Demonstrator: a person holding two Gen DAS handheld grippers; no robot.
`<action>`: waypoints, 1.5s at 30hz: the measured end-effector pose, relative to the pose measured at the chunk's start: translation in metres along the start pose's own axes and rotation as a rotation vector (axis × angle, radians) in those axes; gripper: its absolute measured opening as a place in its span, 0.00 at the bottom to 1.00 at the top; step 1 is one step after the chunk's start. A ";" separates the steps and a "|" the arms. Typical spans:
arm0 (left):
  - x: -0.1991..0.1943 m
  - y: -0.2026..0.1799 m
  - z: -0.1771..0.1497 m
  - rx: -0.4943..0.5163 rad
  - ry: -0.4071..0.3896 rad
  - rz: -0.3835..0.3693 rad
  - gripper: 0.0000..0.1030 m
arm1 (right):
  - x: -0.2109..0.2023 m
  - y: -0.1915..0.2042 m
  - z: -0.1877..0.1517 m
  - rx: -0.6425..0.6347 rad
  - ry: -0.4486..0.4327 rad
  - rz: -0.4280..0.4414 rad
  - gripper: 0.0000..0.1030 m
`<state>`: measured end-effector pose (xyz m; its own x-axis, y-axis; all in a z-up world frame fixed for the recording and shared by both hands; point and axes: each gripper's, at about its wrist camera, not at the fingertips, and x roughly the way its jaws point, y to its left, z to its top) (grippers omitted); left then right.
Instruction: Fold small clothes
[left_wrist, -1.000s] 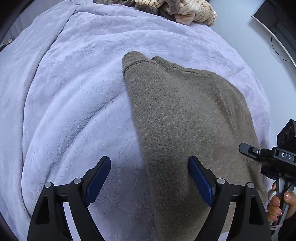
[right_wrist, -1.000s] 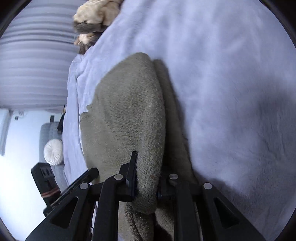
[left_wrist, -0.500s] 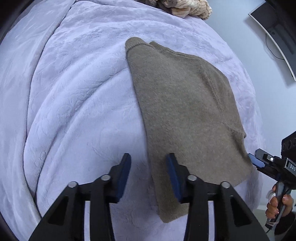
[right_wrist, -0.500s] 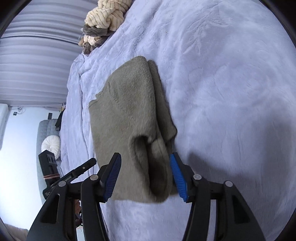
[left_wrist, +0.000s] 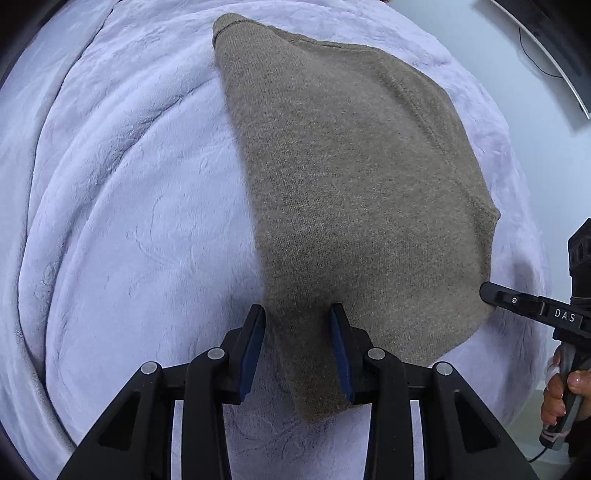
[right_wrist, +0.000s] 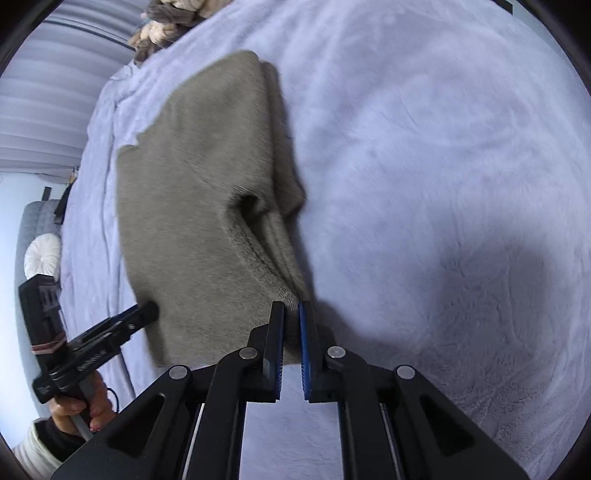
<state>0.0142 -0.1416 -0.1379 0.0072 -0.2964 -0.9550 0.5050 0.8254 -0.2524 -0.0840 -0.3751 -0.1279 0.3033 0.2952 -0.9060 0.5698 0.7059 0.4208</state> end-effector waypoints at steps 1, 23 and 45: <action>-0.001 -0.002 -0.001 0.005 0.001 0.017 0.40 | 0.002 -0.002 0.000 0.007 0.003 0.003 0.08; -0.055 0.008 -0.038 -0.128 0.020 0.148 0.41 | -0.034 0.030 0.025 -0.043 -0.023 0.030 0.40; -0.054 -0.054 -0.009 0.047 0.076 0.176 0.53 | -0.035 -0.033 0.001 0.196 -0.064 0.087 0.28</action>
<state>-0.0209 -0.1659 -0.0744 0.0343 -0.1111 -0.9932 0.5412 0.8376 -0.0750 -0.1125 -0.4092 -0.1102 0.4019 0.3032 -0.8640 0.6752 0.5392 0.5033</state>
